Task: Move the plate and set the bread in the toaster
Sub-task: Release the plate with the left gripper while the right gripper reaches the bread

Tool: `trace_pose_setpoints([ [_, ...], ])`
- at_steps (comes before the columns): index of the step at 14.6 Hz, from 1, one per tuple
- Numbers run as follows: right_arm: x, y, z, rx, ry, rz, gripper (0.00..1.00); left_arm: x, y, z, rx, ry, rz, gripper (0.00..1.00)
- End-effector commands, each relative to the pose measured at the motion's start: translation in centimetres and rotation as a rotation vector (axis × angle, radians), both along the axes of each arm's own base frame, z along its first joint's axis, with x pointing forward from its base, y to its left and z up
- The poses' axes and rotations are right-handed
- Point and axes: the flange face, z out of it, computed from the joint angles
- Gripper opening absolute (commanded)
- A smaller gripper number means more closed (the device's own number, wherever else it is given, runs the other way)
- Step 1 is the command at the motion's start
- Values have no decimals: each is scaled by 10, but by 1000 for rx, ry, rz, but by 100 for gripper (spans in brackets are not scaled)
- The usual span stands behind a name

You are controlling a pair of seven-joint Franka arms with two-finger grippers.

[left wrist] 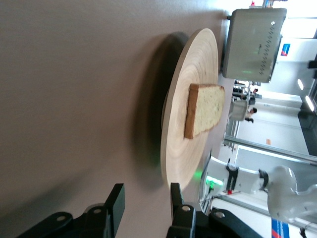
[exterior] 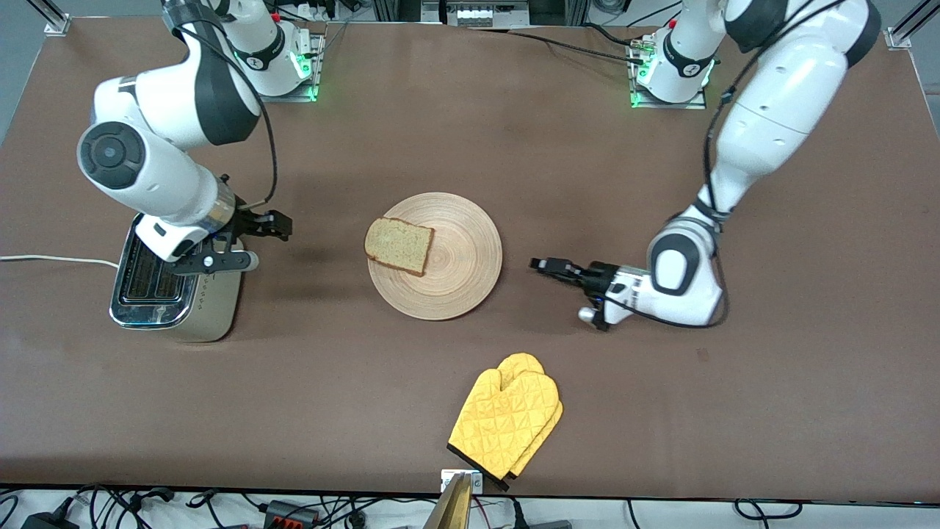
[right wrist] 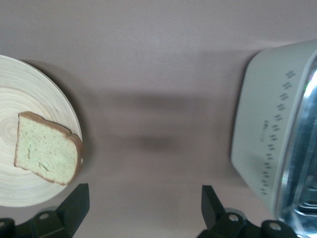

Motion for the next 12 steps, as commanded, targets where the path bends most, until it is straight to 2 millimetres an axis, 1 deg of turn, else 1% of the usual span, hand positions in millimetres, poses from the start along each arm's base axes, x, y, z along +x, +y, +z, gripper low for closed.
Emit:
trace_pose_setpoints([
  [1,-2,33,-24,-5,16,-2,100,13,57,30,25,20,-64,44],
  [2,-1,37,-32,-4,15,2,100,15,79,36,48,33,-78,45],
  [3,1,42,-40,7,6,-5,100,19,99,49,79,13,-96,45],
  [4,2,54,-55,40,12,-15,100,25,118,64,112,-10,-118,45],
  [6,4,74,-87,86,13,-30,100,36,145,100,198,-56,-199,45],
  [7,2,83,-97,87,11,-31,100,39,161,121,258,-55,-222,45],
  [8,1,90,-110,83,15,-41,100,39,172,143,326,-45,-240,44],
  [10,-7,106,-130,78,41,-72,100,37,190,191,504,-86,-284,45],
  [11,-10,110,-135,83,58,-102,100,33,195,220,578,-111,-282,45],
  [12,-13,111,-139,84,79,-125,100,28,198,241,623,-108,-281,45],
])
